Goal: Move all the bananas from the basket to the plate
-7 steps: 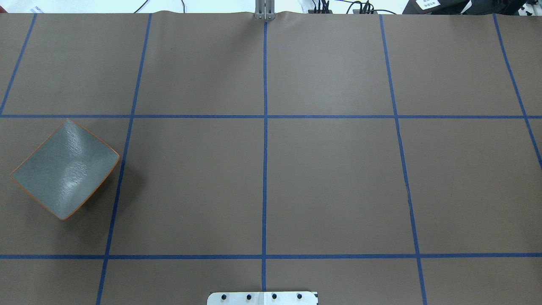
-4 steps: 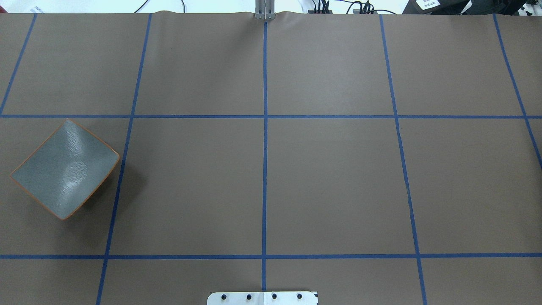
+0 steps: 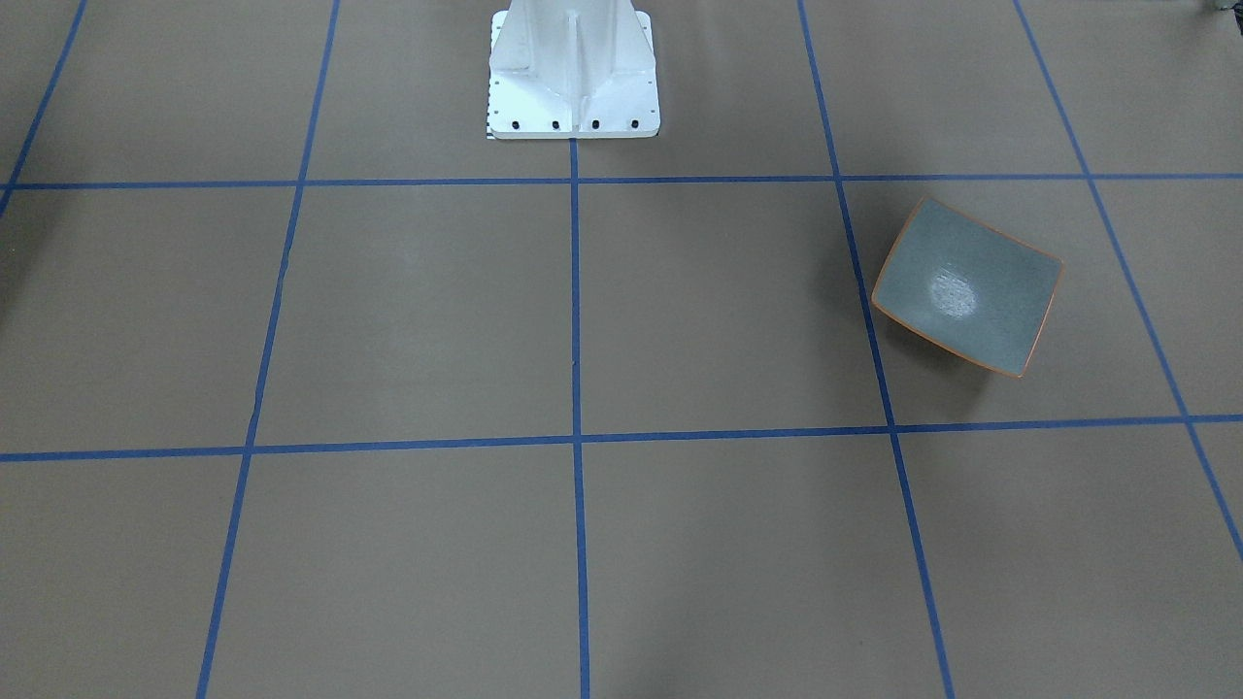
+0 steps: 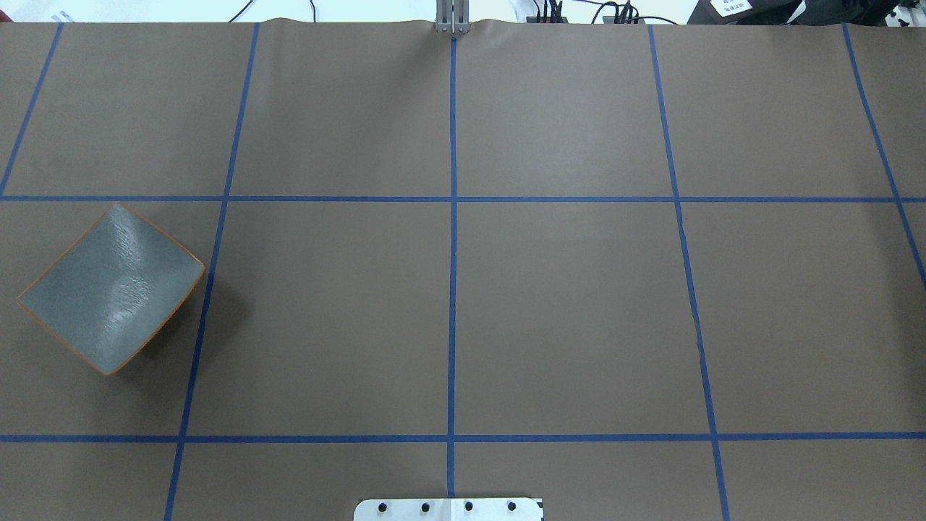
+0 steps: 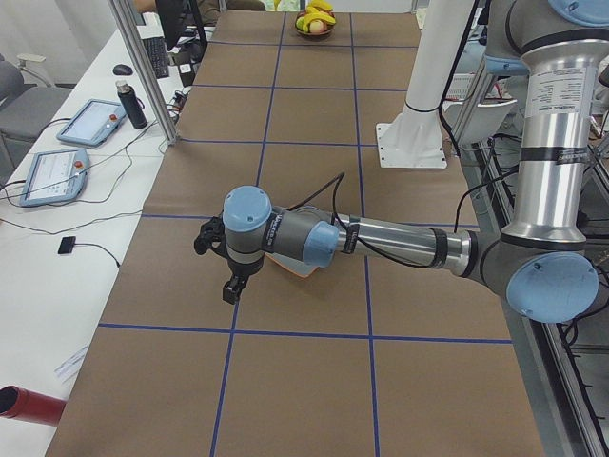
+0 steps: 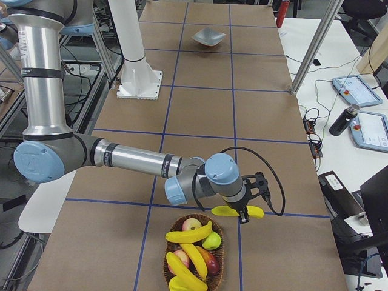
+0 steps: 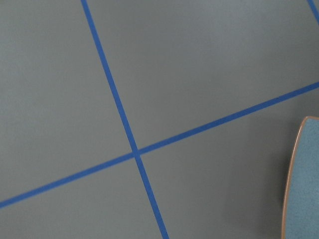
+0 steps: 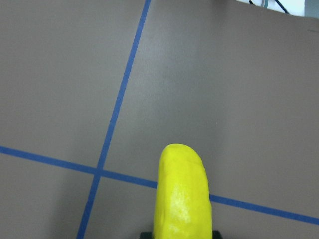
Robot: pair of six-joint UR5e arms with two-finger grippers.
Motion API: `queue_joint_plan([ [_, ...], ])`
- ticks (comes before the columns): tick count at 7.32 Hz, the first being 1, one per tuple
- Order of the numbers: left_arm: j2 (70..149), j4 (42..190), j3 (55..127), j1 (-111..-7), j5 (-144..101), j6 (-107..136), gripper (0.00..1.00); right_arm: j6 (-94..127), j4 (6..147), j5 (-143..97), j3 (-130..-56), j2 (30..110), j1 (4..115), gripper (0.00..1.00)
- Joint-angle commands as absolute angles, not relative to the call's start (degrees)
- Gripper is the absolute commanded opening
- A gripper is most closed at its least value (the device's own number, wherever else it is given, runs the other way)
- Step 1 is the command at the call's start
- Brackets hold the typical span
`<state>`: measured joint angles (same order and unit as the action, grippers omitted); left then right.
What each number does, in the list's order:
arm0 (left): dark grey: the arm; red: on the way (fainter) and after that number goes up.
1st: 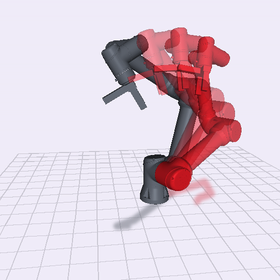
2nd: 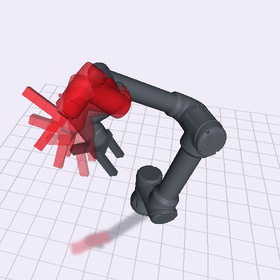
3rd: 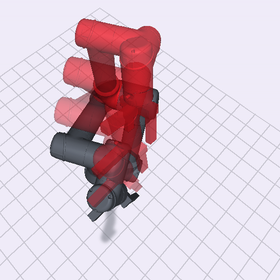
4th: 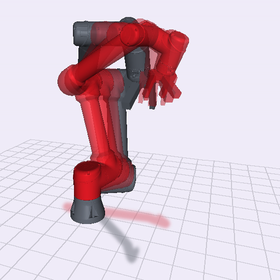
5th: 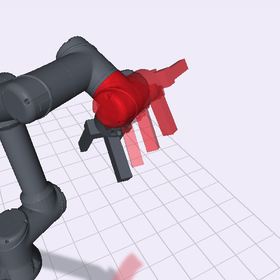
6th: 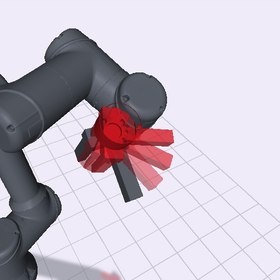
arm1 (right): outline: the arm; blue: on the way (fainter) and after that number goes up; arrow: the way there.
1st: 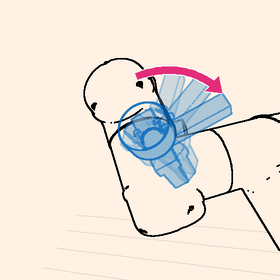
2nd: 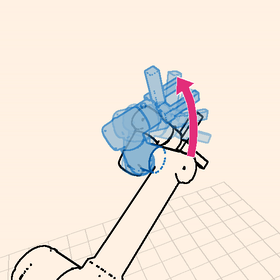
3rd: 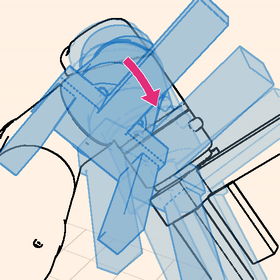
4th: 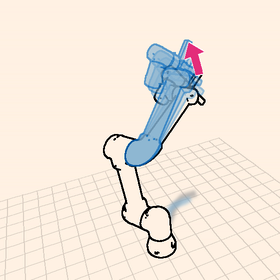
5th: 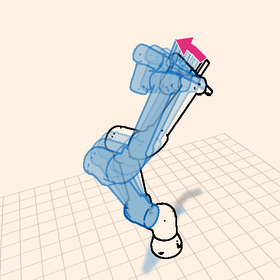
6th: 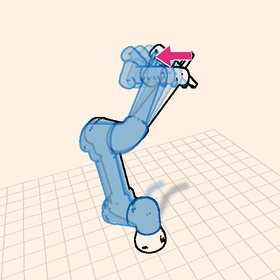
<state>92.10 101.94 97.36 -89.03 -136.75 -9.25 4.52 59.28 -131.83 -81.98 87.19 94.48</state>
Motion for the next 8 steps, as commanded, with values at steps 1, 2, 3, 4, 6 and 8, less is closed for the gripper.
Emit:
queue_joint_plan([
  [1,93.51,105.19,97.73,-89.03,-136.84,-9.23,1.0,20.48,58.89,-131.57,-85.41,82.55,86.88,0.0],
  [2,93.25,108.86,97.39,-89.03,-137.11,-9.14,1.0,30.05,58.8,-130.88,-88.65,80.96,81.62,0.0],
  [3,93.25,112.72,97.21,-89.03,-137.2,-8.97,1.0,39.02,58.8,-127.91,-91.9,79.56,76.86,0.0],
  [4,92.82,115.72,97.21,-88.77,-137.28,-5.83,1.0,47.64,58.8,-122.23,-95.94,79.11,69.86,0.0],
  [6,94.21,120.11,97.21,-85.19,-137.2,4.79,1.0,67.58,58.89,-110.18,-98.52,71.76,55.79,0.0],
  [8,96.05,126.09,97.47,-80.27,-137.2,21.7,1.0,82.03,62.38,-100.15,-97.91,61.49,44.52,0.0],
])
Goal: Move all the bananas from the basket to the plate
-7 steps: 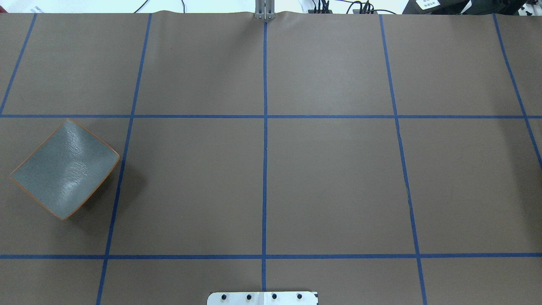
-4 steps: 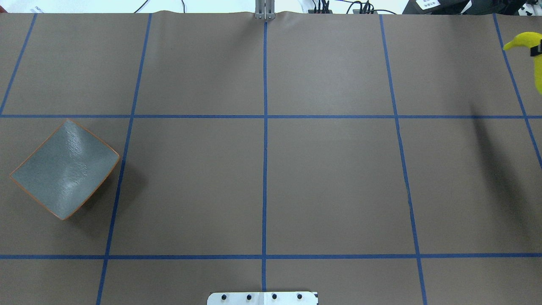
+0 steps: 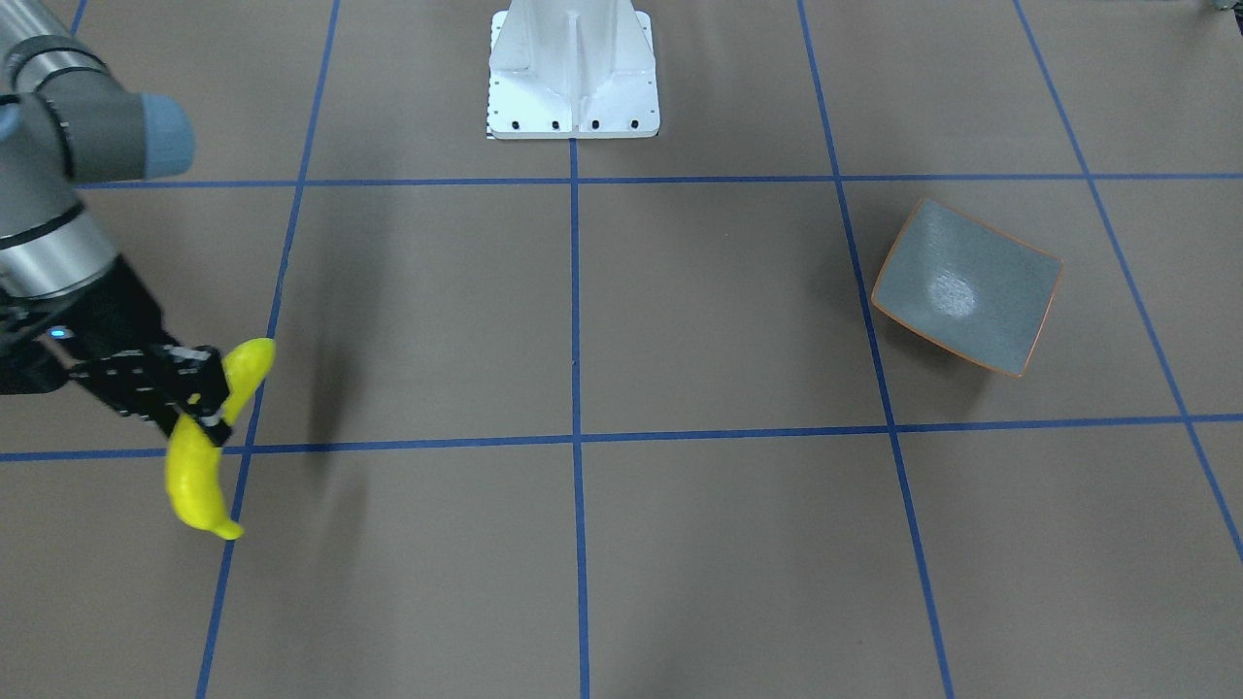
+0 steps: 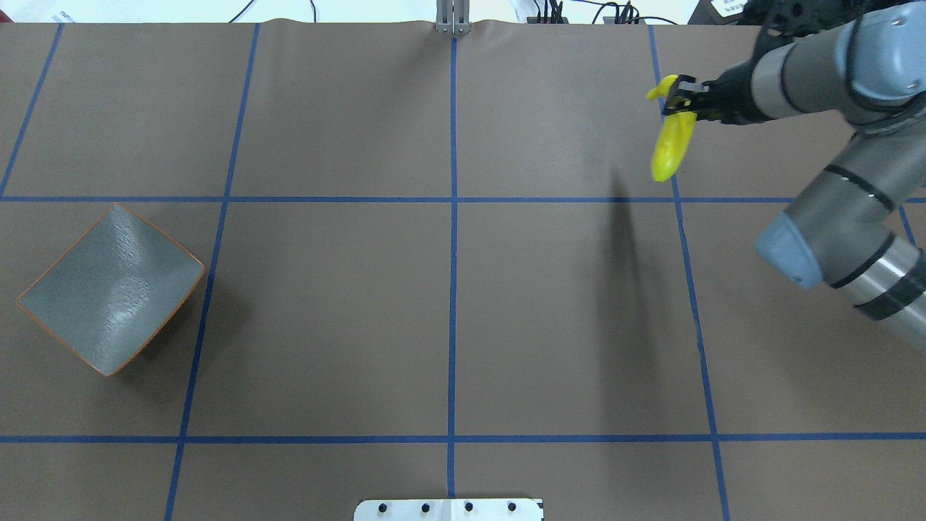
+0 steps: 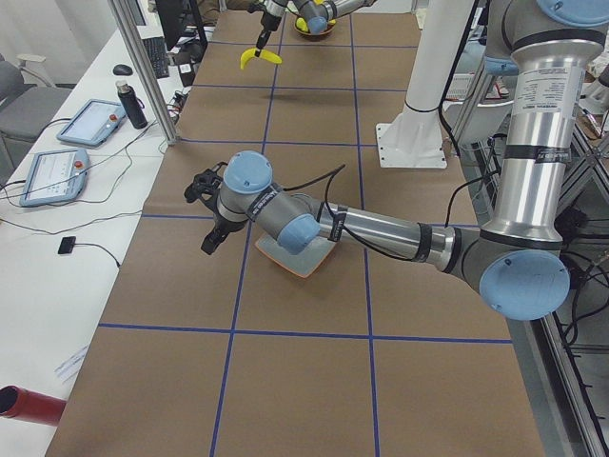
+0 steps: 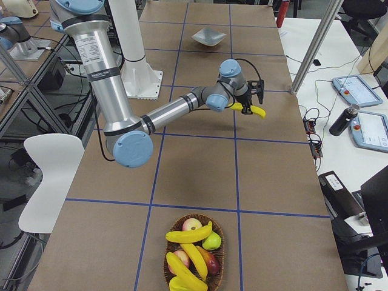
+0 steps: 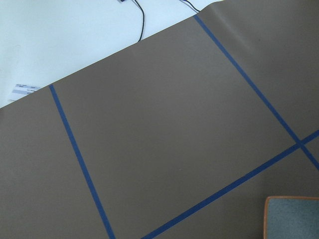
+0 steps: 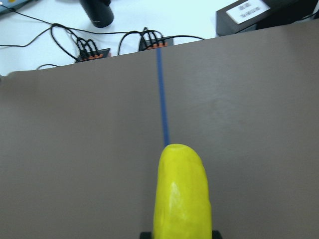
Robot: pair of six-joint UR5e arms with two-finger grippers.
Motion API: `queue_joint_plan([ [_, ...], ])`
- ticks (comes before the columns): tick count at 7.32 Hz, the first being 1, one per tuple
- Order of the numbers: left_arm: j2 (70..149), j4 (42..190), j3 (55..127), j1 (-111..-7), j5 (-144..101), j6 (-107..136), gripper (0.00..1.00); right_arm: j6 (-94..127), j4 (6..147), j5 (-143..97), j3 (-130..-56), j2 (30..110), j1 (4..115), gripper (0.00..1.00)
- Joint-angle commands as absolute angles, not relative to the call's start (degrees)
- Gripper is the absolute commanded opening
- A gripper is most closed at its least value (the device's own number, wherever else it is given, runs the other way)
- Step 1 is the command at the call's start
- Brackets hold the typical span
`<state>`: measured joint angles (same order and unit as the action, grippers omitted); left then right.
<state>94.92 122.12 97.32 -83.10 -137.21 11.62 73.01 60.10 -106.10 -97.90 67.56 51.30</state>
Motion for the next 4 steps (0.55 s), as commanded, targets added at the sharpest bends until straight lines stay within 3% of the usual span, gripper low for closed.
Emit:
queue_joint_plan([
  [1,97.89,130.47,97.64,-77.02,-137.2,31.02,1.0,86.7,65.19,-99.67,-98.08,56.91,42.21,0.0],
  [4,105.36,138.23,98.52,-65.6,-137.29,52.84,1.0,96.39,76.42,-94.16,-97.21,43.55,35.45,0.0],
])
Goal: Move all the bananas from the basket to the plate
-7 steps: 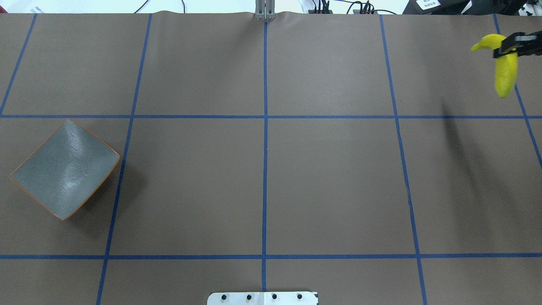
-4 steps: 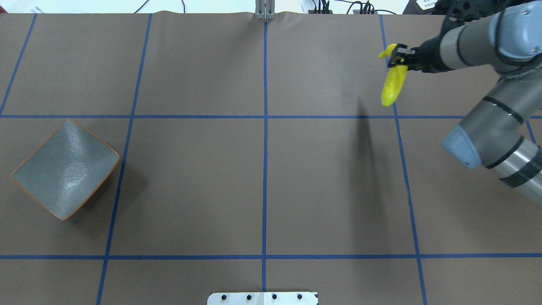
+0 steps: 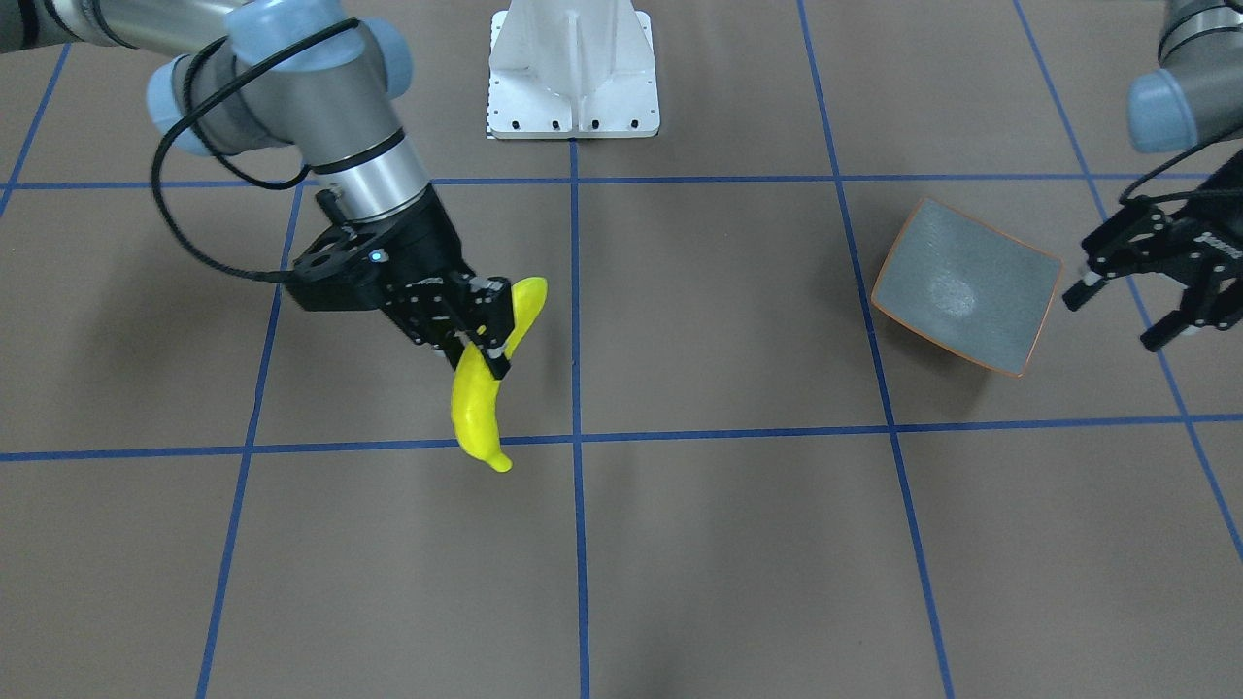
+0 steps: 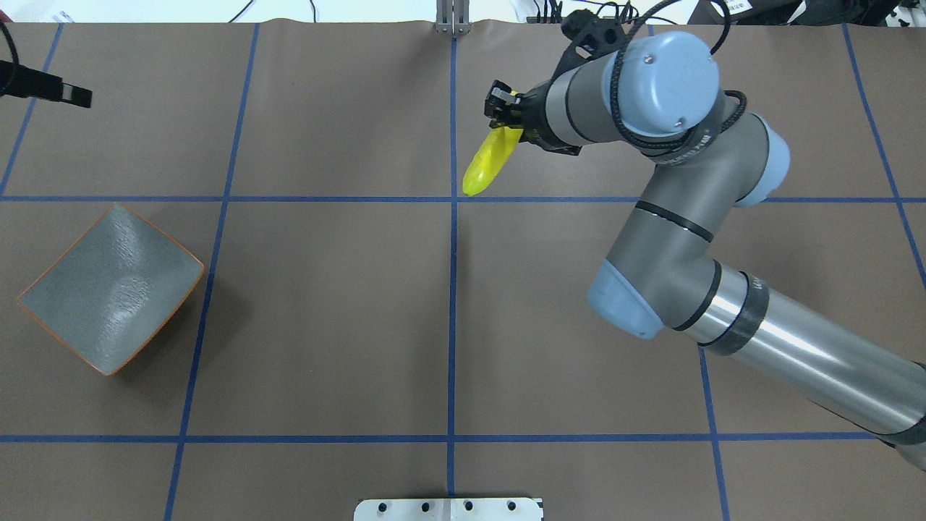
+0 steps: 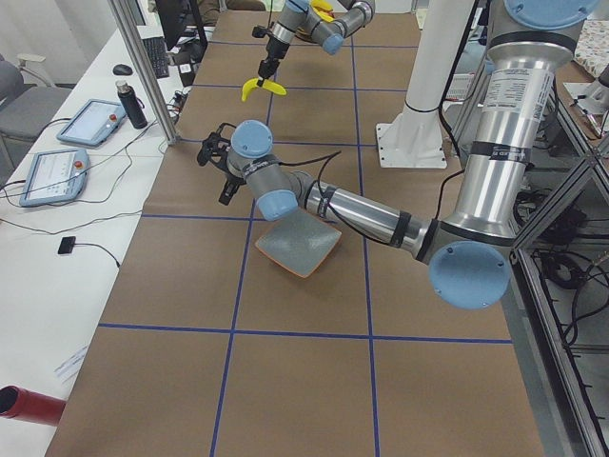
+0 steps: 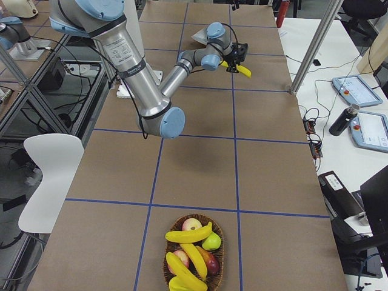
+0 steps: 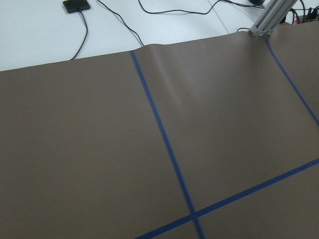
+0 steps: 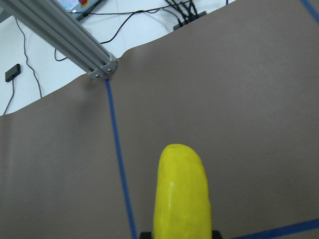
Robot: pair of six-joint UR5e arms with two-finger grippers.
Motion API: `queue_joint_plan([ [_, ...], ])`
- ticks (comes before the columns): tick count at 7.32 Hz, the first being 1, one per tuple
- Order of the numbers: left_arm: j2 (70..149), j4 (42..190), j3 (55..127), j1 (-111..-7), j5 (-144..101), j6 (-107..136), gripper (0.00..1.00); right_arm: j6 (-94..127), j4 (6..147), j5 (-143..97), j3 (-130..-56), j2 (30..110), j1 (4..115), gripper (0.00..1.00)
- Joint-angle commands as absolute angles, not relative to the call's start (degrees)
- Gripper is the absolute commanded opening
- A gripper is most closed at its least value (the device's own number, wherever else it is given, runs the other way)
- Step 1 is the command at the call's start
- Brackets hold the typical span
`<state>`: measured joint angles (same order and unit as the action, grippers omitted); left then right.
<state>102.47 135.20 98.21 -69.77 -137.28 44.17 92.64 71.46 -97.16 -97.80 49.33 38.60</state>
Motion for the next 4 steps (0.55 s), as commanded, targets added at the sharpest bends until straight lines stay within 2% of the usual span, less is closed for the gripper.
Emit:
queue_joint_plan([
  [1,107.21,139.3,98.96,-63.13,-137.29,58.22,1.0,96.94,77.51,-92.3,-95.12,39.76,33.16,0.0],
  [3,107.67,141.67,101.5,-58.81,-137.29,62.48,1.0,99.66,77.34,-89.57,-87.74,33.07,30.25,0.0],
  [4,107.67,142.03,102.82,-57.41,-137.37,62.58,1.0,99.75,77.17,-89.39,-87.63,32.53,29.45,0.0],
])
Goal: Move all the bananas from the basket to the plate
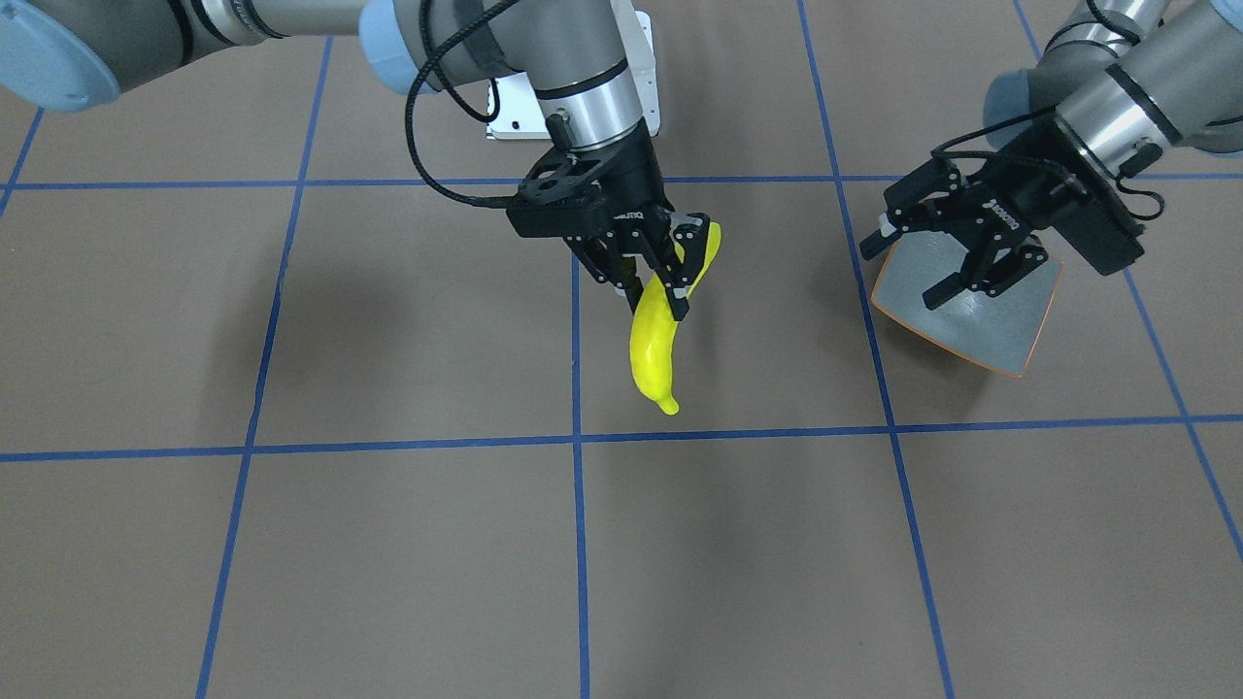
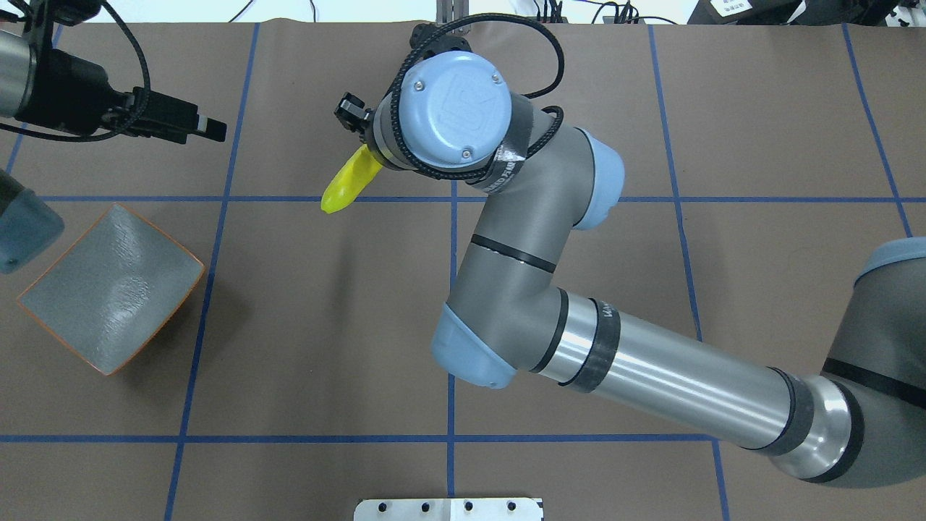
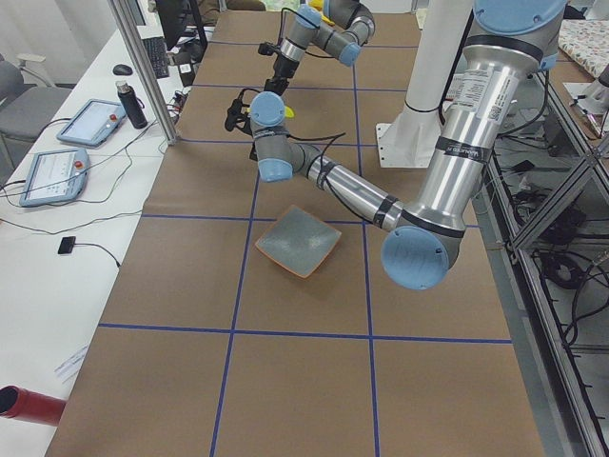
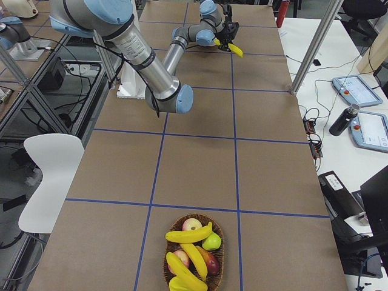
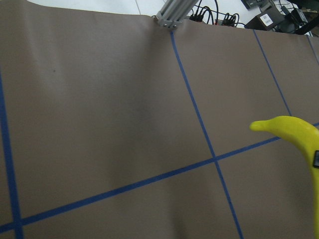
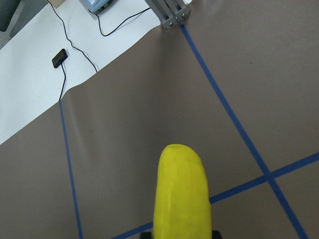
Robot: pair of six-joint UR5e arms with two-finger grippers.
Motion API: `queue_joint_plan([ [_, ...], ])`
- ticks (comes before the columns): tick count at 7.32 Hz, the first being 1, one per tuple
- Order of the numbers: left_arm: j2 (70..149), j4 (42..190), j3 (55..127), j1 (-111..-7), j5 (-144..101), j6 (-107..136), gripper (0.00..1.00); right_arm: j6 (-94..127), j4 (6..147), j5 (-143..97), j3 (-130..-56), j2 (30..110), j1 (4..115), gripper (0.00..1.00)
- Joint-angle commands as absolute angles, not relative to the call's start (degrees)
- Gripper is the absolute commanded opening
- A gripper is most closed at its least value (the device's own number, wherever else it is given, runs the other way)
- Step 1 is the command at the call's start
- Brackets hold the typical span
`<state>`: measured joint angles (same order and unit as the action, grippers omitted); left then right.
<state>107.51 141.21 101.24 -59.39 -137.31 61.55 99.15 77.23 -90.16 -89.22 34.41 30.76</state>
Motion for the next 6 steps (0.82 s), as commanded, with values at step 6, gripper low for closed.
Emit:
queue_joint_plan([
  [6,109.6,142.12,105.55,-50.71,-137.37,62.58,0.79,102.04,74.27,-87.36,-88.33,30.59,26.55,0.0],
])
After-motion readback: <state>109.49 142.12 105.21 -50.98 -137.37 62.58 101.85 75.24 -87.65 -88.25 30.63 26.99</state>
